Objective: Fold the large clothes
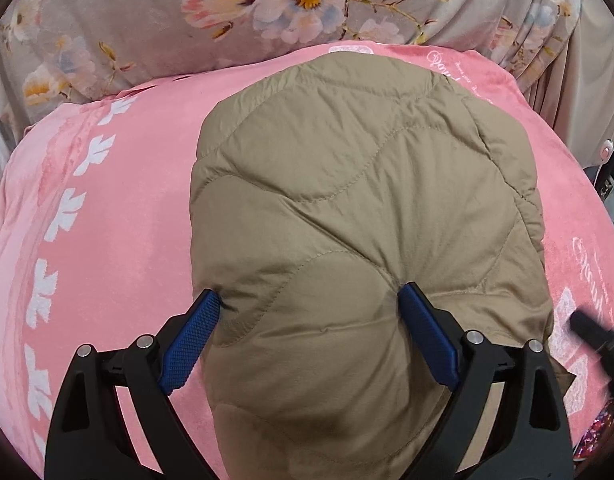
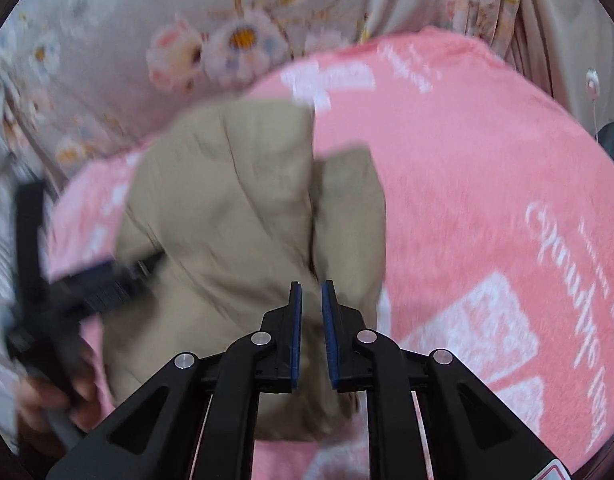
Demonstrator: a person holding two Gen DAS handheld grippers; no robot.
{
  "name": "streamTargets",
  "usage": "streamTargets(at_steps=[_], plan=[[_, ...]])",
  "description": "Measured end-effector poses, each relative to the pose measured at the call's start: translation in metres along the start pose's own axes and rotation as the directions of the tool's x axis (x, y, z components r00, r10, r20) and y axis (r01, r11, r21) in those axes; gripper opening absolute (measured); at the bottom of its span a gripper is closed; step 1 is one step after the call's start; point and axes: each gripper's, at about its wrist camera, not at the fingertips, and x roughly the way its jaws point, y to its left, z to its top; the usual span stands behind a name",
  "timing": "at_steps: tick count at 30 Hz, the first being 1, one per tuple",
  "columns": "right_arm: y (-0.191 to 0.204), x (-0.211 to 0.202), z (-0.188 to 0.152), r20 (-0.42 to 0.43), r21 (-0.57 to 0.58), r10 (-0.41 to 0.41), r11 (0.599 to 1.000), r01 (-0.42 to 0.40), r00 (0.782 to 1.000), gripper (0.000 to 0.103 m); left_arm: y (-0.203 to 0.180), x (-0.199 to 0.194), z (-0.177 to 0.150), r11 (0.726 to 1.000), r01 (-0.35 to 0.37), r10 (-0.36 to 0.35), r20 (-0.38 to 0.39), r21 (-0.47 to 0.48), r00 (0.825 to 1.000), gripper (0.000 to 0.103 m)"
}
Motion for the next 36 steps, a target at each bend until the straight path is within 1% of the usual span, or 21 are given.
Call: streamTargets(at_steps=[2, 4, 7, 9, 13, 15, 17, 18, 20, 22, 24, 26, 30, 36], plan=[[0.007, -0.006, 0.023, 0.057, -0.009, 0.014, 1.000, -0.013, 0.998, 0.014, -0.003, 0.001, -0.001, 1.000, -0.010, 0.010, 0.003, 0.006, 1.000, 0.090], [0.015, 0.005, 0.042, 0.080, -0.018, 0.014, 1.000, -0.013, 0.997, 0.014, -0.004, 0.002, -0.001, 1.000, -0.016, 0.016, 0.003, 0.008, 1.000, 0.090], [0.027, 0.033, 0.061, 0.057, -0.014, 0.014, 1.000, -0.014, 0.998, 0.014, -0.004, 0.002, 0.001, 1.000, -0.015, 0.015, -0.006, 0.006, 1.000, 0.090], [0.039, 0.056, 0.070, 0.045, -0.038, -0.012, 0.999, 0.013, 0.999, 0.014, -0.004, 0.002, 0.002, 1.000, -0.014, 0.014, -0.008, 0.005, 1.000, 0.090], [0.050, 0.090, 0.068, -0.004, -0.066, -0.051, 0.997, 0.050, 0.999, 0.014, -0.002, 0.000, 0.004, 1.000, -0.009, 0.009, -0.011, -0.001, 1.000, 0.090], [0.050, 0.101, 0.061, -0.014, -0.070, -0.069, 0.995, 0.067, 0.998, 0.010, 0.003, -0.007, 0.007, 1.000, 0.012, -0.012, -0.002, -0.013, 1.000, 0.086], [0.045, 0.107, 0.057, -0.017, -0.066, -0.084, 0.994, 0.083, 0.996, 0.009, 0.013, -0.017, 0.016, 0.999, 0.021, -0.020, 0.027, -0.038, 0.999, 0.086], [0.042, 0.110, 0.056, -0.020, -0.058, -0.083, 0.995, 0.081, 0.996, 0.009, 0.020, -0.021, 0.024, 0.999, 0.015, -0.013, 0.052, -0.052, 0.999, 0.086], [0.038, 0.115, 0.055, -0.029, -0.044, -0.079, 0.996, 0.078, 0.996, 0.009, 0.030, -0.021, 0.039, 0.997, -0.002, 0.007, 0.071, -0.072, 0.997, 0.086], [0.036, 0.118, 0.053, -0.033, -0.041, -0.081, 0.996, 0.079, 0.996, 0.008, 0.042, -0.011, 0.056, 0.994, -0.009, 0.017, 0.071, -0.107, 0.997, 0.085], [0.037, 0.123, 0.050, -0.034, -0.049, -0.090, 0.995, 0.088, 0.995, 0.008, 0.049, 0.011, 0.071, 0.991, -0.024, 0.029, 0.036, -0.132, 0.999, 0.085], [0.036, 0.128, 0.048, -0.037, -0.051, -0.098, 0.994, 0.096, 0.994, 0.008, 0.051, 0.030, 0.079, 0.989, -0.019, 0.020, 0.006, -0.146, 1.000, 0.087], [0.032, 0.138, 0.047, -0.046, -0.038, -0.104, 0.994, 0.102, 0.994, 0.008, 0.045, 0.051, 0.079, 0.989, -0.036, 0.036, -0.001, -0.143, 0.999, 0.088], [0.028, 0.149, 0.044, -0.046, -0.037, -0.103, 0.994, 0.102, 0.994, 0.007, 0.044, 0.076, 0.074, 0.987, -0.029, 0.025, -0.025, -0.158, 0.999, 0.091]])
